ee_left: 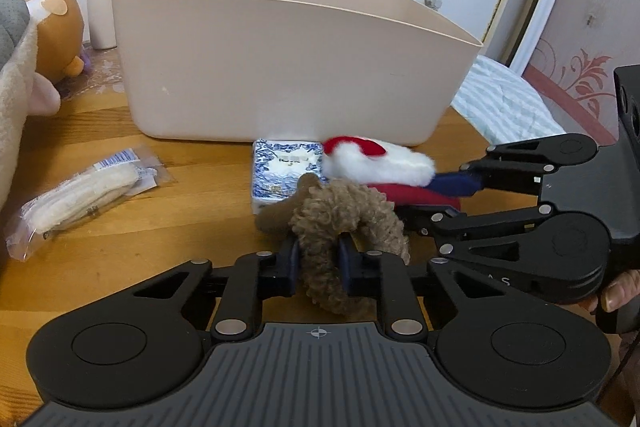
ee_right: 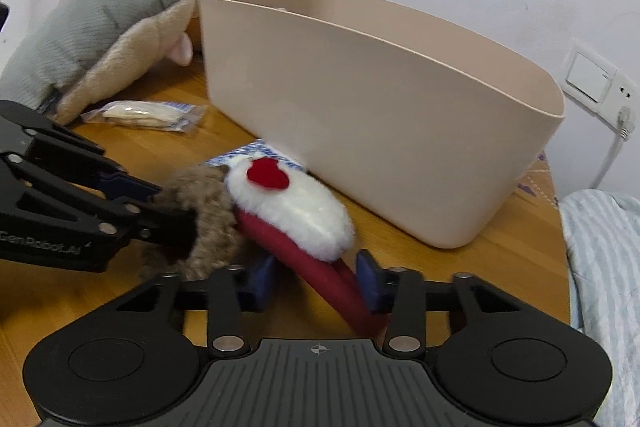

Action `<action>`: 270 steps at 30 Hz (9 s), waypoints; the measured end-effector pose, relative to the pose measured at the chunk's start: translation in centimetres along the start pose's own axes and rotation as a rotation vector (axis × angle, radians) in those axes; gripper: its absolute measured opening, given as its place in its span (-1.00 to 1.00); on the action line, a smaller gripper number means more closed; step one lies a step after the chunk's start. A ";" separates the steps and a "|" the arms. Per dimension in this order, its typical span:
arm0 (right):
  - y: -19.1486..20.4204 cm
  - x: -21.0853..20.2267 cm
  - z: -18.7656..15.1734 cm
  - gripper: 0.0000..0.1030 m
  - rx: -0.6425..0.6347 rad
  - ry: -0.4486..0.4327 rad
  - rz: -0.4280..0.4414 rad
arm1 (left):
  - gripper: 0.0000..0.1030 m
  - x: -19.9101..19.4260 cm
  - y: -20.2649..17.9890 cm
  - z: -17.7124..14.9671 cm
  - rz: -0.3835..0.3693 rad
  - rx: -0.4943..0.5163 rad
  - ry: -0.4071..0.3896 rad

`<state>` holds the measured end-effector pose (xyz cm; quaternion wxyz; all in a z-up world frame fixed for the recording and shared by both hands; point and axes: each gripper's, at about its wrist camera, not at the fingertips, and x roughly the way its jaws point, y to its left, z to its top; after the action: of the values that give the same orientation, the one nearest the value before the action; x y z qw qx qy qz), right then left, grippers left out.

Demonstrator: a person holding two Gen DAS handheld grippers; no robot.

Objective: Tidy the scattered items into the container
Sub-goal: 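Grasp the brown fuzzy scrunchie with the left tool while the right tool grasps the Santa hat, then lift the brown scrunchie and Santa hat up over the beige basket, then open both tools to drop the brown scrunchie and Santa hat into the basket, then withdraw both tools from the basket toward the packet and tissue pack, then grasp the wrapped white packet with the left tool while the right tool grasps the blue tissue pack, then lift the white packet and tissue pack up over the beige basket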

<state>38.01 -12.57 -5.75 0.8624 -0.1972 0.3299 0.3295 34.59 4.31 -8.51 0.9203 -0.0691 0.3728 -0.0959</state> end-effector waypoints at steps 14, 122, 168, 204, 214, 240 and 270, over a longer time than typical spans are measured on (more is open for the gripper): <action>0.7 -2.2 -1.0 -0.78 0.027 -0.024 -0.009 | -0.69 -2.5 0.2 -0.5 0.029 0.005 -0.042; -7.0 -5.6 9.5 0.25 0.275 -0.186 -0.169 | 0.39 -2.1 1.6 12.8 0.221 0.131 -0.264; 6.0 -1.9 4.7 0.70 0.319 -0.145 -0.172 | 0.53 -3.5 9.0 2.3 0.169 0.422 -0.011; 5.3 2.3 5.3 -0.13 0.370 -0.033 -0.199 | -0.38 -1.1 9.6 2.7 0.203 0.370 0.069; 5.1 0.6 4.2 -0.14 0.383 -0.024 -0.181 | -0.51 -1.7 8.1 1.6 0.226 0.380 0.044; 5.2 -4.5 2.8 -0.14 0.414 -0.097 -0.164 | -0.59 -5.7 5.7 -1.1 0.186 0.357 -0.008; 2.7 -10.9 7.8 -0.14 0.409 -0.306 -0.183 | -0.60 -12.4 3.9 6.1 0.137 0.244 -0.235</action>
<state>33.40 -11.09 7.00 0.9503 0.0039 0.2363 0.2026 30.59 11.30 3.42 0.9635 0.0581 0.2519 -0.0689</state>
